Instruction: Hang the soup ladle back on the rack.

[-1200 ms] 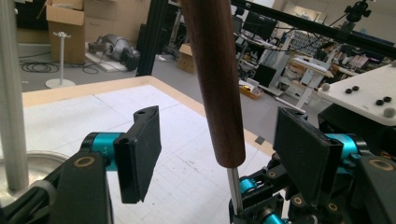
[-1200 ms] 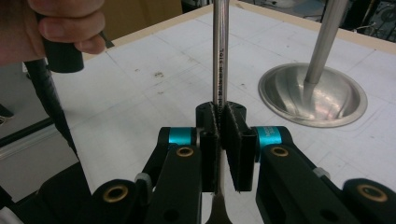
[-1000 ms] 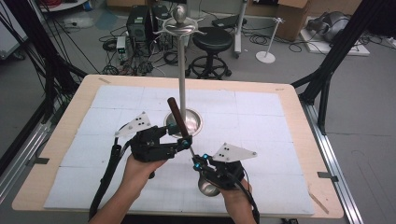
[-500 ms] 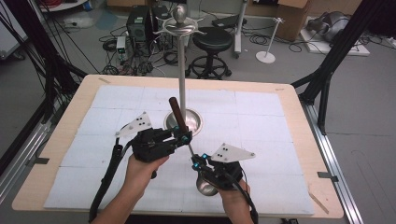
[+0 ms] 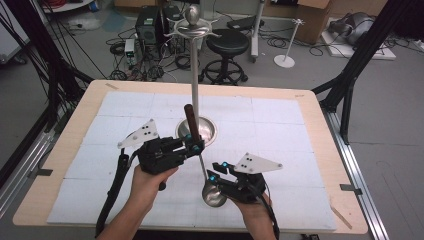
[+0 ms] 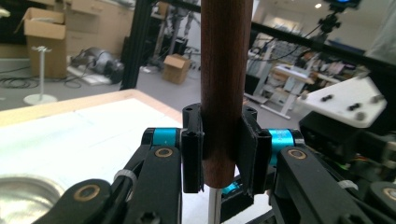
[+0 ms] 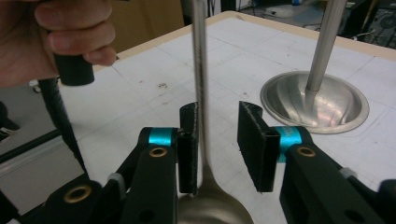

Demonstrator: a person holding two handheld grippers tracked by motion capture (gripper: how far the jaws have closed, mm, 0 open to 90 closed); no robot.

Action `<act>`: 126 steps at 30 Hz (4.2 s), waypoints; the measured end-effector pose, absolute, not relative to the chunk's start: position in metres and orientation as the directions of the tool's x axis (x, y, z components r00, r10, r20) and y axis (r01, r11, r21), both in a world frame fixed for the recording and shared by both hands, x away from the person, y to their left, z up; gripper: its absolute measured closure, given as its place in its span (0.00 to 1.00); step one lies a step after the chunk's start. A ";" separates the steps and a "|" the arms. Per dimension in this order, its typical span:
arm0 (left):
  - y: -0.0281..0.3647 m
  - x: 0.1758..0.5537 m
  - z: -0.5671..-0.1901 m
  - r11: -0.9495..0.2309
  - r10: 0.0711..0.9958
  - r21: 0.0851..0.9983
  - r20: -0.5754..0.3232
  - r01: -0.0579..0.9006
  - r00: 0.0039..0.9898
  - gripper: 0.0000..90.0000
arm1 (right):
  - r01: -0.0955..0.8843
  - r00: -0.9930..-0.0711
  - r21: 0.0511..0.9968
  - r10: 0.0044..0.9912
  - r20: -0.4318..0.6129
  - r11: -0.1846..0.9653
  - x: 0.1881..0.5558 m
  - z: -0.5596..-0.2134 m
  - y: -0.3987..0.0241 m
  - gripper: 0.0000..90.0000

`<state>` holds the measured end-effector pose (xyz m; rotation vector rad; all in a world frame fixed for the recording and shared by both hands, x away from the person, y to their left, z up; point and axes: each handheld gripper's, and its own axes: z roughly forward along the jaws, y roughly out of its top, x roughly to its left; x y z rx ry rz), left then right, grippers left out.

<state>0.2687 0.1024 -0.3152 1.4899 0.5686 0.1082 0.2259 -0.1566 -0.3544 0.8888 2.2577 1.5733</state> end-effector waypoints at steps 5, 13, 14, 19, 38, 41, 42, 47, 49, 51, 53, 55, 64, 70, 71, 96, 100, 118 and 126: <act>0.109 0.269 -0.305 0.087 0.381 0.969 -0.248 0.232 0.891 0.82 | 0.301 -0.820 0.930 0.555 0.139 0.211 0.226 -0.353 -0.177 0.58; 0.121 0.268 -0.294 0.023 0.269 0.985 -0.173 0.173 0.948 0.82 | 0.210 -0.885 0.961 0.452 0.109 0.181 0.222 -0.343 -0.201 0.52; 0.121 0.268 -0.294 0.016 0.255 0.985 -0.168 0.170 0.952 0.82 | 0.189 -0.892 0.967 0.442 0.097 0.169 0.222 -0.341 -0.204 0.52; 0.122 0.268 -0.295 -0.035 0.200 0.989 -0.132 0.142 0.971 0.82 | 0.159 -0.917 0.980 0.385 0.101 0.123 0.222 -0.332 -0.218 0.44; 0.116 0.261 -0.294 -0.099 0.060 0.991 -0.080 0.086 0.995 0.82 | 0.050 -0.987 0.992 0.158 0.032 0.112 0.250 -0.261 -0.180 0.37; 0.115 0.260 -0.294 -0.103 0.046 0.991 -0.079 0.083 0.996 0.82 | 0.042 -0.992 0.991 0.119 0.026 0.128 0.253 -0.256 -0.170 0.41; 0.114 0.260 -0.294 -0.103 0.042 0.991 -0.078 0.082 0.996 0.82 | 0.040 -0.994 0.991 0.106 0.026 0.131 0.254 -0.255 -0.166 0.43; 0.113 0.259 -0.294 -0.106 0.033 0.992 -0.070 0.073 0.997 0.82 | 0.040 -0.997 0.990 0.076 0.029 0.138 0.257 -0.252 -0.155 0.45; 0.113 0.259 -0.294 -0.107 0.031 0.992 -0.070 0.073 0.997 0.82 | 0.044 -0.997 0.989 0.074 0.033 0.139 0.258 -0.252 -0.153 0.45; 0.112 0.258 -0.294 -0.110 0.028 0.991 -0.071 0.074 0.997 0.82 | 0.051 -0.997 0.989 0.072 0.041 0.137 0.259 -0.252 -0.151 0.46; 0.110 0.258 -0.295 -0.119 0.024 0.990 -0.073 0.076 0.997 0.82 | 0.053 -0.997 0.990 0.068 0.044 0.134 0.259 -0.251 -0.150 0.47; 0.108 0.258 -0.296 -0.123 0.021 0.990 -0.072 0.074 0.997 0.82 | 0.055 -0.997 0.990 0.062 0.048 0.129 0.259 -0.251 -0.149 0.50; 0.106 0.258 -0.297 -0.117 0.014 0.990 -0.079 0.080 0.997 0.81 | 0.064 -0.997 0.992 0.039 0.061 0.111 0.260 -0.252 -0.148 0.68; 0.106 0.259 -0.297 -0.117 0.006 0.990 -0.076 0.076 0.997 0.81 | 0.070 -0.998 0.995 0.010 0.069 0.070 0.261 -0.255 -0.149 0.79; 0.106 0.259 -0.297 -0.117 0.006 0.990 -0.076 0.076 0.997 0.81 | 0.071 -0.997 0.995 0.007 0.071 0.070 0.261 -0.255 -0.149 0.80; 0.209 0.242 -0.345 -0.041 0.465 0.988 -0.112 0.148 0.878 0.23 | 0.134 -0.967 0.990 0.221 0.124 0.030 0.285 -0.242 -0.146 0.81; 0.229 0.237 -0.362 -0.044 0.519 0.987 -0.111 0.156 0.847 0.19 | 0.134 -0.962 0.990 0.244 0.120 0.043 0.297 -0.227 -0.140 0.81; 0.250 0.231 -0.379 -0.032 0.562 0.987 -0.115 0.160 0.819 0.20 | 0.154 -0.942 0.985 0.313 0.122 0.079 0.359 -0.181 -0.131 0.81; 0.251 0.229 -0.380 -0.037 0.563 0.987 -0.109 0.157 0.819 0.20 | 0.152 -0.940 0.984 0.321 0.115 0.093 0.373 -0.166 -0.123 0.81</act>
